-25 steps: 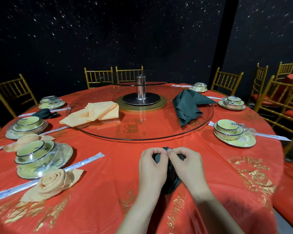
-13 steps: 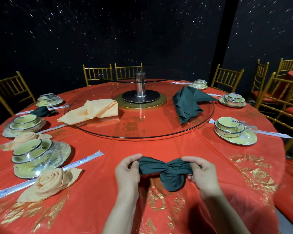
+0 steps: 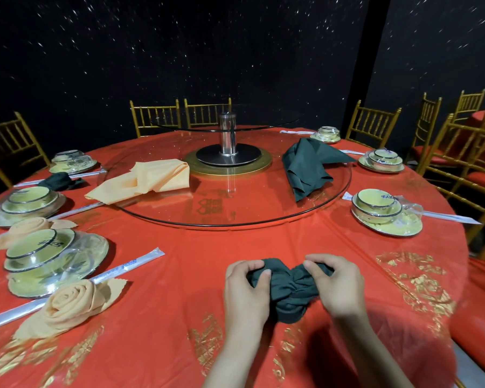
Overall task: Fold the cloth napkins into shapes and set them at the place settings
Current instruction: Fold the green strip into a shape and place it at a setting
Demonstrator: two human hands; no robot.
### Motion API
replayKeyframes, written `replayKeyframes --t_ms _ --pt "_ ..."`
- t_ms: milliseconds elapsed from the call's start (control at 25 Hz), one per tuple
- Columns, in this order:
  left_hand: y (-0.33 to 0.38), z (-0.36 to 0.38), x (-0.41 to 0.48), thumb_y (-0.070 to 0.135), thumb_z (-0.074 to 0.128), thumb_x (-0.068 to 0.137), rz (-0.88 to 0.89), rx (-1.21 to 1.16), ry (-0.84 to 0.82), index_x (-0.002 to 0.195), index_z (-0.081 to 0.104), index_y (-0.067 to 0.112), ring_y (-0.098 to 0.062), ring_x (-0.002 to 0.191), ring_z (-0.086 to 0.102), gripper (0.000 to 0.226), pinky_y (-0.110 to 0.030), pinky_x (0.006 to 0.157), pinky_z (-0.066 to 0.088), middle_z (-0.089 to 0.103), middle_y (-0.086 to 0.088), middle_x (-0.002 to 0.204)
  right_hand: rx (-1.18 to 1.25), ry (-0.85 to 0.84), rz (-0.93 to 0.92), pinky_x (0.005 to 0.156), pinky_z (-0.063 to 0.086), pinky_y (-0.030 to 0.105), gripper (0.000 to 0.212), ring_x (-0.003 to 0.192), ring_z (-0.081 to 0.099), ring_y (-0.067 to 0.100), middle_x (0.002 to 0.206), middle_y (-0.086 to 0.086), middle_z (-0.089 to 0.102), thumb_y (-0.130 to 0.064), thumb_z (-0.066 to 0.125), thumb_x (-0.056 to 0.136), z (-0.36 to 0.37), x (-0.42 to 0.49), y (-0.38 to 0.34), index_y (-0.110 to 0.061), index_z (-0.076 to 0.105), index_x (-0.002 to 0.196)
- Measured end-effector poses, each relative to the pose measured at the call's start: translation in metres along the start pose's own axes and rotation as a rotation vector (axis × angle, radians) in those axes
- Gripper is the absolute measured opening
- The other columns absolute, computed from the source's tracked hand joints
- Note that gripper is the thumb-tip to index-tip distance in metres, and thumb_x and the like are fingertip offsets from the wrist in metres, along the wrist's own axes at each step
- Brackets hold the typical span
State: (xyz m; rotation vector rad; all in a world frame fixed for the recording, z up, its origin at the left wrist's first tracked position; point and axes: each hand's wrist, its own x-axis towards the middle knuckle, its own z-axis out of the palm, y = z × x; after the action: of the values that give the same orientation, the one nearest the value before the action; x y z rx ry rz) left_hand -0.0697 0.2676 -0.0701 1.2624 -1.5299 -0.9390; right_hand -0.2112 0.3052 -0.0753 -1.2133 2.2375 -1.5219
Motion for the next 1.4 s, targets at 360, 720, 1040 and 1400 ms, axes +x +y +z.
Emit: replayKeyframes --t_ms 360,720,1040,1400 --pt "-0.006 -0.006 -0.007 0.029 0.053 0.094 0.074 0.450 -0.188 0.124 0.053 0.018 -0.018 0.102 0.057 0.032 -0.022 0.085 0.038 0.037 0.006 0.114 -0.386 0.037 -0.334 0.082 0.042 0.036 0.042 0.100 0.052 0.022 0.113 0.002 0.054 -0.014 0.063 0.079 0.001 -0.007 0.021 -0.027 0.056 0.118" --pt "0.028 -0.002 -0.001 0.019 0.036 0.076 0.842 0.656 -0.240 0.106 0.061 0.018 -0.014 0.105 0.059 0.040 -0.045 0.107 0.036 0.065 0.003 0.110 -0.160 -0.138 -0.706 0.091 0.031 0.014 0.027 0.080 0.052 0.009 0.078 -0.005 0.066 -0.017 0.041 0.073 -0.008 -0.004 0.015 -0.027 0.049 0.097" --pt "-0.025 -0.016 -0.009 0.055 0.008 0.088 0.579 0.671 -0.645 0.150 0.006 0.026 -0.009 0.136 0.019 0.068 -0.024 0.112 0.019 0.012 0.011 0.156 -0.127 -0.399 -0.649 0.114 0.010 0.023 0.029 0.110 0.053 -0.011 0.123 -0.030 0.051 -0.037 0.044 0.090 -0.007 -0.007 0.053 -0.035 0.053 0.118" --pt "-0.027 -0.018 -0.002 0.051 0.052 0.089 0.509 0.757 -0.667 0.150 -0.004 0.027 -0.015 0.139 0.015 0.086 -0.031 0.114 0.021 -0.005 0.014 0.156 -0.155 -0.505 -0.652 0.108 0.020 0.012 0.043 0.118 0.037 -0.024 0.130 -0.017 0.050 -0.041 0.054 0.083 -0.012 -0.002 0.053 -0.035 0.046 0.125"
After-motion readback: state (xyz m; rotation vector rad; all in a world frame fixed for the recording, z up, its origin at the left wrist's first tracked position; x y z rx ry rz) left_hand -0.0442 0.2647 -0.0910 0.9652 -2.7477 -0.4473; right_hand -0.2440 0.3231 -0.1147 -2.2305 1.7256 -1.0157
